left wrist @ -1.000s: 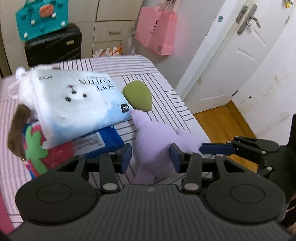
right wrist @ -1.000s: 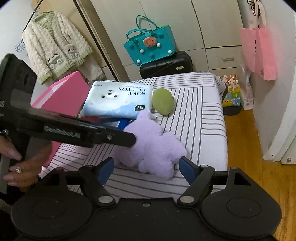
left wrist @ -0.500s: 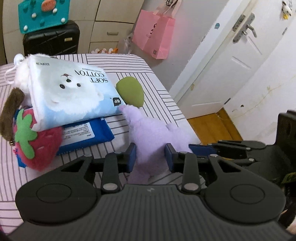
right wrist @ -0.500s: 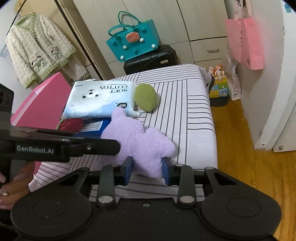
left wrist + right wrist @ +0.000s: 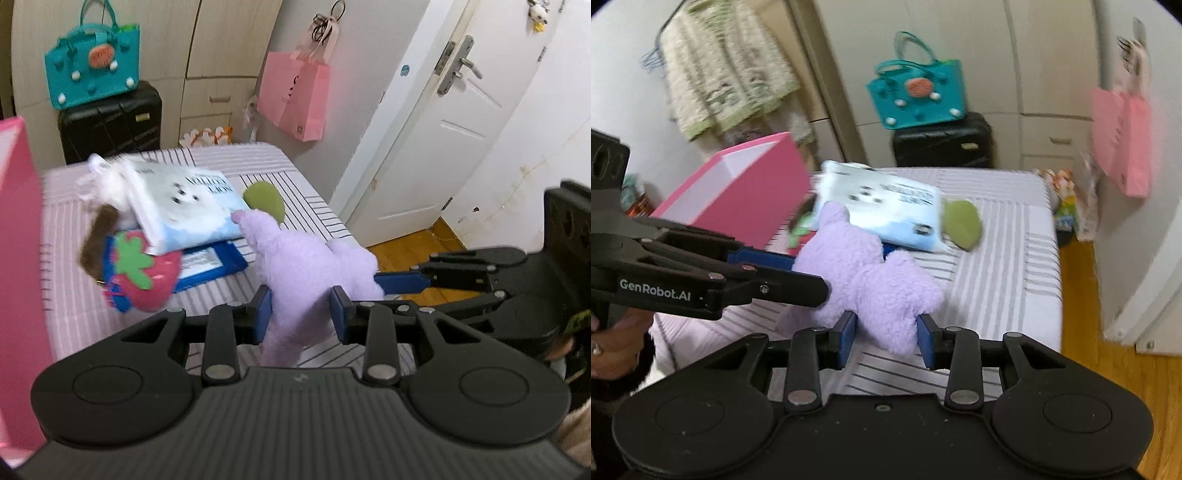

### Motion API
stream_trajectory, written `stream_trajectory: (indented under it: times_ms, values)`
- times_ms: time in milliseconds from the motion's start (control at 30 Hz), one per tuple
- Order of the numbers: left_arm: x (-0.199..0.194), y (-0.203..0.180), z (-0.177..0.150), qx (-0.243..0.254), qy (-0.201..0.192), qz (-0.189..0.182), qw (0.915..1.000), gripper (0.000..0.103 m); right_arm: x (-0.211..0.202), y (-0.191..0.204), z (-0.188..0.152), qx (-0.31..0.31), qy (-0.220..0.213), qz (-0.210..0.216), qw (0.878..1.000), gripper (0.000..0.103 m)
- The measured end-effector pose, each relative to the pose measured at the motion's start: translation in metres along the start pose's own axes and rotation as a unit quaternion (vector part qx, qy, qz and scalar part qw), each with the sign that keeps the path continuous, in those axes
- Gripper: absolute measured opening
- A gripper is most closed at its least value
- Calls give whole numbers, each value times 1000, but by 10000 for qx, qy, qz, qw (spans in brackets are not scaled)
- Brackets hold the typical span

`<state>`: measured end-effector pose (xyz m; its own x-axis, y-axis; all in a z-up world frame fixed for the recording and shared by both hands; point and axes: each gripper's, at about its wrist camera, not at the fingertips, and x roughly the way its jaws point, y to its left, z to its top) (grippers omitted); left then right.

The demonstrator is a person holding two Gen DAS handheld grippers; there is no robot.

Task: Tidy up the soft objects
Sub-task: 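Carry the lilac plush into the pink box with the left gripper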

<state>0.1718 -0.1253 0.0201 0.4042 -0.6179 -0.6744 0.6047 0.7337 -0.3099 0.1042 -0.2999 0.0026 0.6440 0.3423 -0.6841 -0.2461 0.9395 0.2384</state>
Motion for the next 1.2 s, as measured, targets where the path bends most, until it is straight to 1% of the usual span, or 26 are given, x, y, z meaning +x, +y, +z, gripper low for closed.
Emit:
stream_trajectory:
  times_ms: [133, 200, 267, 467, 667, 800, 900, 1000, 1033, 1100, 1133, 1200]
  values:
    - [-28, 3, -4, 120, -99, 252, 9996, 33, -6, 25, 12, -436, 55, 189, 9989, 45]
    - [-43, 3, -7, 186, -204, 340, 9990, 33, -6, 40, 19, -660, 62, 216, 9976, 45]
    - [-57, 9, -8, 143, -235, 402, 9988, 33, -6, 52, 26, -838, 64, 273, 9961, 45]
    - [-105, 37, -7, -101, -528, 561, 9970, 33, -7, 95, 53, -1376, -48, 527, 9891, 46]
    - [-147, 65, -3, -154, -729, 906, 9931, 33, -1, 137, 81, -1851, -198, 754, 9796, 46]
    - [-167, 88, -1, -275, -812, 1138, 9898, 33, 13, 162, 100, -2063, -196, 903, 9741, 47]
    - [-178, 112, 1, -505, -797, 1254, 9876, 33, 27, 179, 112, -2225, -158, 1022, 9694, 50]
    - [-181, 140, 6, -816, -726, 1332, 9851, 36, 47, 194, 126, -2396, -73, 1121, 9643, 50]
    - [-179, 149, 10, -911, -651, 1425, 9834, 36, 56, 199, 131, -2493, -32, 1126, 9619, 50]
    - [-171, 166, 22, -1063, -511, 1587, 9803, 36, 77, 209, 145, -2832, -9, 996, 9539, 50]
    - [-166, 177, 27, -1172, -448, 1661, 9781, 36, 87, 212, 153, -2884, 0, 965, 9526, 50]
    - [-156, 195, 34, -1310, -279, 1820, 9741, 35, 110, 214, 168, -2851, 192, 1047, 9526, 49]
